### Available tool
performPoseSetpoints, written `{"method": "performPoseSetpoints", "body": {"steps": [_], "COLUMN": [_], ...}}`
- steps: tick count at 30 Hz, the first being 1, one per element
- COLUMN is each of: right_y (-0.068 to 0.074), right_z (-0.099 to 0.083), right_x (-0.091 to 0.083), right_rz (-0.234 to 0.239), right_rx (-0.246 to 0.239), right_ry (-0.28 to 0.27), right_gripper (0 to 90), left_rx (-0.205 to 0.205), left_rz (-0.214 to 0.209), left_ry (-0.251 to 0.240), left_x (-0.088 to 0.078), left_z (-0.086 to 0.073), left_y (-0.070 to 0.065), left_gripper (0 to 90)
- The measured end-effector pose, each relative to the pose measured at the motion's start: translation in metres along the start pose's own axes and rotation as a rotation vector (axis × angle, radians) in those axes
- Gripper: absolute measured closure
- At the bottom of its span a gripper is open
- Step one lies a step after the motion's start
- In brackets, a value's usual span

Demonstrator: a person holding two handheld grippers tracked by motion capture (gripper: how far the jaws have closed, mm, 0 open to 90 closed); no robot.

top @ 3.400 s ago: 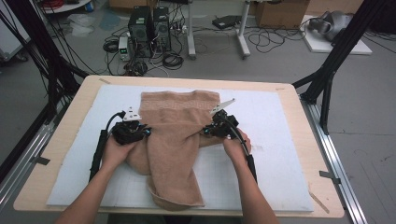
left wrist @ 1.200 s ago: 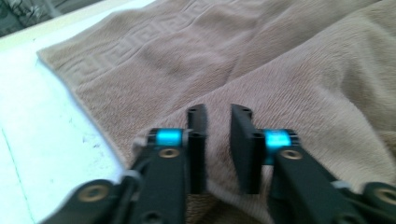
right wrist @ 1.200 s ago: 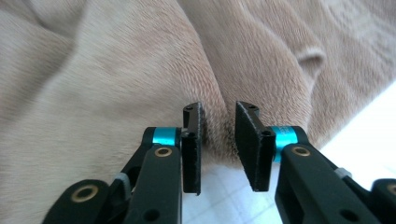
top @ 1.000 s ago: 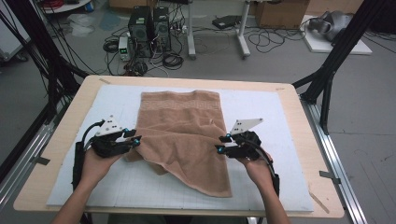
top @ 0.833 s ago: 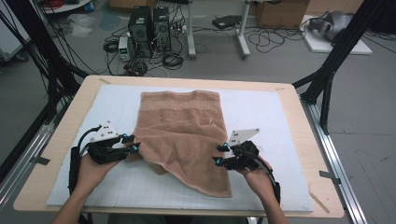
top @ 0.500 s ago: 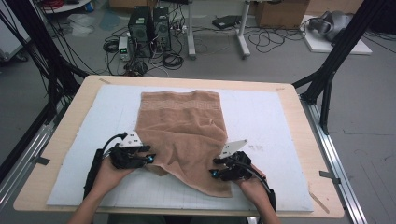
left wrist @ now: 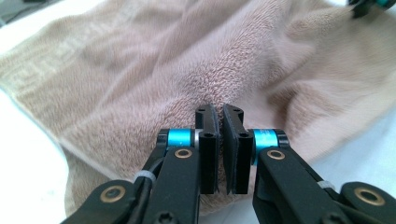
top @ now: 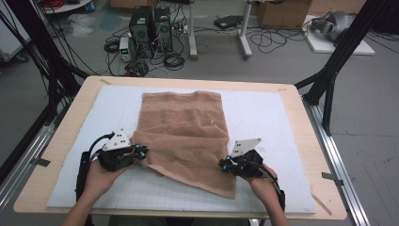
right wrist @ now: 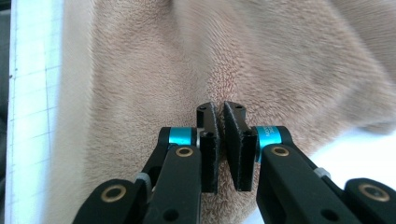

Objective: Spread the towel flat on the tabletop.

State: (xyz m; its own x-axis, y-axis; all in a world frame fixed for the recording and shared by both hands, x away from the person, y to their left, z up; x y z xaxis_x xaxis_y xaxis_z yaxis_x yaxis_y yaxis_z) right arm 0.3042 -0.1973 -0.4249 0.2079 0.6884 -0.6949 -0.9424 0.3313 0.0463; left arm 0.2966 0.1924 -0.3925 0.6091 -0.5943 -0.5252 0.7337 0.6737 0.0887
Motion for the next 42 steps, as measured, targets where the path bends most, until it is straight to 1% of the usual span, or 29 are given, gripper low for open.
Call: {"method": "performPoseSetpoints", "body": {"steps": [2, 4, 6, 7, 9, 10, 11, 12, 13, 14, 15, 16, 17, 18, 20, 21, 23, 26, 27, 29, 30, 33, 34, 35, 36, 38, 40, 41, 42], "right_y": [-0.002, -0.005, -0.01, -0.014, -0.02, -0.022, -0.023, -0.024, -0.024, -0.024, -0.023, -0.022, -0.02, -0.019, -0.017, -0.016, -0.014, -0.01, -0.008, -0.006, -0.004, -0.004, -0.005, -0.006, -0.007, -0.01, -0.012, -0.012, -0.013], "right_z": [0.001, 0.001, -0.001, -0.003, -0.005, -0.006, -0.007, -0.007, -0.007, -0.007, -0.007, -0.007, -0.007, -0.007, -0.006, -0.006, -0.004, -0.003, -0.002, -0.004, -0.005, -0.01, -0.011, -0.013, -0.013, -0.015, -0.015, -0.015, -0.016], "right_x": [-0.009, -0.018, -0.024, -0.025, -0.023, -0.02, -0.017, -0.013, -0.01, -0.008, -0.007, -0.007, -0.008, -0.009, -0.013, -0.015, -0.019, -0.026, -0.028, -0.026, -0.024, -0.014, -0.01, -0.005, -0.001, 0.009, 0.02, 0.023, 0.023], "right_rz": [-0.016, -0.045, -0.063, -0.069, -0.071, -0.065, -0.056, -0.042, -0.023, -0.009, 0.004, 0.011, 0.01, -0.003, -0.007, -0.009, -0.014, -0.025, -0.03, -0.032, -0.02, -0.012, -0.008, -0.006, -0.002, -0.004, 0.001, 0.001, 0.01], "right_rx": [-0.003, -0.006, 0.003, 0.022, 0.042, 0.047, 0.05, 0.056, 0.061, 0.066, 0.07, 0.07, 0.063, 0.055, 0.047, 0.037, 0.031, 0.02, 0.014, 0.008, 0.014, 0.017, 0.023, 0.029, 0.035, 0.049, 0.049, 0.057, 0.072], "right_ry": [-0.013, -0.011, -0.014, -0.015, -0.018, -0.012, -0.008, -0.011, -0.014, -0.017, -0.024, -0.032, -0.034, -0.031, -0.039, -0.046, -0.042, -0.052, -0.047, -0.032, -0.025, 0.001, 0.012, 0.019, 0.026, 0.048, 0.078, 0.058, 0.051], "right_gripper": [84.4, 84.4, 84.4, 84.4, 84.4, 84.4, 84.3, 83.9, 82.7, 79.5, 74.3, 72.7, 71.5, 70.6, 69.4, 69.1, 69.0, 69.2, 69.3, 69.2, 69.2, 68.6, 68.2, 67.4, 67.2, 66.2, 66.4, 67.4, 68.2], "left_rx": [-0.001, 0.025, 0.036, 0.043, 0.065, 0.053, 0.04, 0.027, 0.005, -0.016, -0.033, -0.049, -0.043, -0.031, 0.001, 0.014, 0.028, 0.028, 0.033, 0.041, 0.036, 0.007, 0.006, 0.008, 0.022, 0.043, 0.054, 0.067, 0.083], "left_rz": [-0.027, -0.013, 0.006, 0.02, 0.069, 0.088, 0.094, 0.111, 0.115, 0.117, 0.122, 0.117, 0.104, 0.1, 0.093, 0.083, 0.079, 0.053, 0.044, 0.024, 0.015, -0.013, -0.018, -0.026, -0.032, -0.037, -0.036, -0.028, -0.014], "left_ry": [-0.031, -0.036, -0.02, -0.006, 0.048, 0.073, 0.088, 0.106, 0.124, 0.133, 0.141, 0.139, 0.128, 0.109, 0.084, 0.077, 0.059, 0.019, 0.018, 0.032, 0.037, 0.071, 0.093, 0.126, 0.158, 0.187, 0.21, 0.215, 0.21], "left_x": [-0.004, -0.003, 0.006, 0.013, 0.032, 0.041, 0.05, 0.057, 0.062, 0.064, 0.064, 0.062, 0.058, 0.053, 0.041, 0.036, 0.025, 0.012, 0.009, 0.009, 0.011, 0.021, 0.026, 0.031, 0.036, 0.044, 0.05, 0.05, 0.051], "left_z": [0.01, 0.019, 0.023, 0.024, 0.023, 0.022, 0.021, 0.02, 0.018, 0.017, 0.016, 0.015, 0.016, 0.016, 0.018, 0.019, 0.018, 0.012, 0.008, -0.002, -0.007, -0.022, -0.026, -0.029, -0.031, -0.032, -0.033, -0.033, -0.034], "left_y": [-0.001, -0.001, 0.002, 0.003, 0.008, 0.011, 0.015, 0.019, 0.023, 0.026, 0.029, 0.03, 0.029, 0.027, 0.023, 0.021, 0.016, 0.007, 0.003, -0.002, -0.004, -0.005, -0.005, -0.006, -0.007, -0.01, -0.012, -0.012, -0.012], "left_gripper": [85.1, 85.0, 85.0, 84.9, 84.5, 84.1, 83.7, 82.6, 80.1, 75.6, 70.1, 65.0, 63.7, 62.6, 61.4, 61.0, 60.8, 61.7, 62.8, 63.4, 63.9, 64.5, 64.7, 64.7, 64.5, 62.9, 57.9, 57.8, 59.8]}}
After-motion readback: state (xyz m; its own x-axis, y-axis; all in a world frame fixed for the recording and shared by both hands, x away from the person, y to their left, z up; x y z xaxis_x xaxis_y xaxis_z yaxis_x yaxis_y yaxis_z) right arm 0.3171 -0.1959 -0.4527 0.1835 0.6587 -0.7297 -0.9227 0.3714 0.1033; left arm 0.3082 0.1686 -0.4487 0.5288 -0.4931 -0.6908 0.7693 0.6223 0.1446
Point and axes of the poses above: each handheld gripper's, and its own axes: x roughly forward along the jaws, z roughly out of its top, y roughly to its left, the point moved 2 cm from there along x, roughly forward along the jaws, and after that the axes turned 6 degrees about z, right-handed, at the moved point
